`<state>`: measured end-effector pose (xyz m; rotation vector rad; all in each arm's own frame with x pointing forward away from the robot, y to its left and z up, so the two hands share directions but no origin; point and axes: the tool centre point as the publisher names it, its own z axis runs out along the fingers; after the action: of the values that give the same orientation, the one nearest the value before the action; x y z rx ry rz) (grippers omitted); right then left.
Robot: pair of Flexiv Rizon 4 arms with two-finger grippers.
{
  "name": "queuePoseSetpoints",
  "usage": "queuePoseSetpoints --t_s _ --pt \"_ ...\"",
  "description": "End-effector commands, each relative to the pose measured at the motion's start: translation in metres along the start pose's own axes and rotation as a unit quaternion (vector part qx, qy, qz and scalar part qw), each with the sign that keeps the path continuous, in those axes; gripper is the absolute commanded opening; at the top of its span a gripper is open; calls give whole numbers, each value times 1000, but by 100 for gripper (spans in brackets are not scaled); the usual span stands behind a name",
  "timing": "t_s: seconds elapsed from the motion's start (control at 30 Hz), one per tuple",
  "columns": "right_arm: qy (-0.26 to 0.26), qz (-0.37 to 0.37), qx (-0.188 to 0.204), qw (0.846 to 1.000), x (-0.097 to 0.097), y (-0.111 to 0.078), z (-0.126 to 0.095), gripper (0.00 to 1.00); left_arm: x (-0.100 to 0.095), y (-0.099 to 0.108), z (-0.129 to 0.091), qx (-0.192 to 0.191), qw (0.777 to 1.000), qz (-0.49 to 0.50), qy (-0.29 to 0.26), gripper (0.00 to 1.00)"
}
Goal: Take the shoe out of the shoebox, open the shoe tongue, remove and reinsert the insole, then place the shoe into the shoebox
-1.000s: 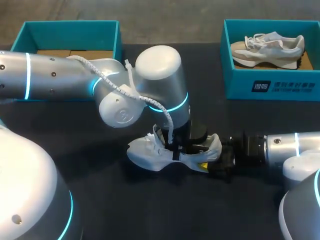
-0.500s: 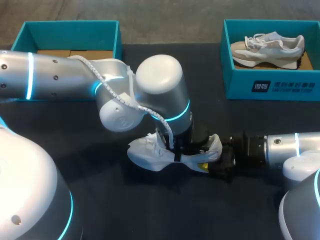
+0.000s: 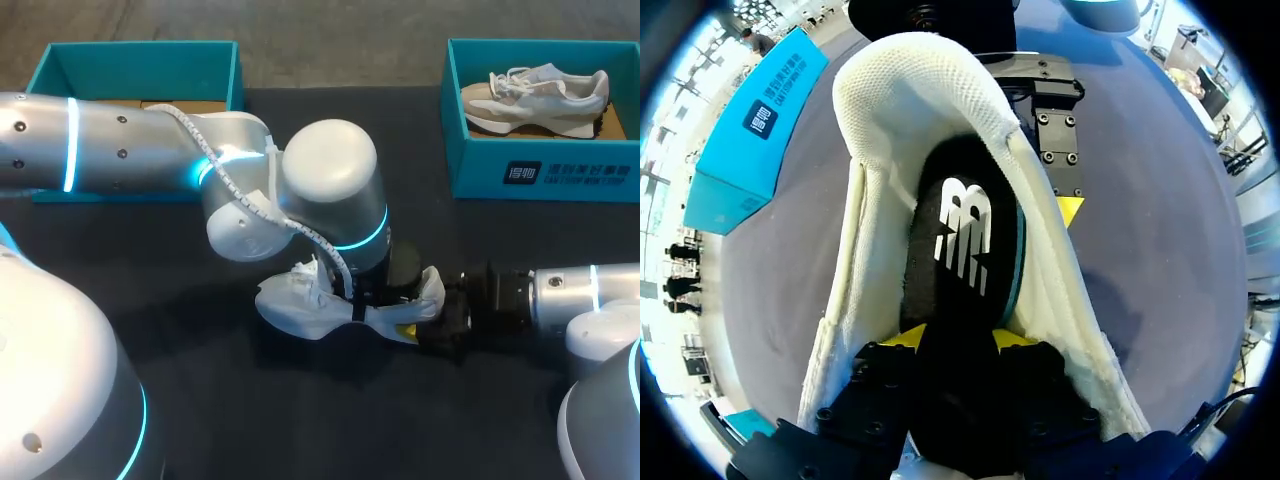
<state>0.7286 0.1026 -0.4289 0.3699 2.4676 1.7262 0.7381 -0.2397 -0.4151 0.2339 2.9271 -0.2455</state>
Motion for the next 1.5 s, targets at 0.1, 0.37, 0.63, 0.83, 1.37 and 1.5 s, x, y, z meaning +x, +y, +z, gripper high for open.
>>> queuePoseSetpoints --t_s 0.1,0.37,0.63,0.83,1.37,1.5 --pt "1 0 1 1000 2 1 1 0 -8 -2 23 -21 999 -6 -34 33" --pt "1 0 1 1000 2 1 1 0 -20 3 19 -19 999 -20 -38 4" --pt "1 0 1 1000 2 1 1 0 -28 5 10 -2 999 -36 -16 0" --pt "1 0 1 1000 2 1 1 0 -27 8 -8 48 997 -41 36 0" --pt "1 0 1 1000 2 1 1 0 -11 10 -48 118 990 -34 67 0" --pt "1 0 1 1000 2 1 1 0 -12 10 -54 128 989 -36 68 0"
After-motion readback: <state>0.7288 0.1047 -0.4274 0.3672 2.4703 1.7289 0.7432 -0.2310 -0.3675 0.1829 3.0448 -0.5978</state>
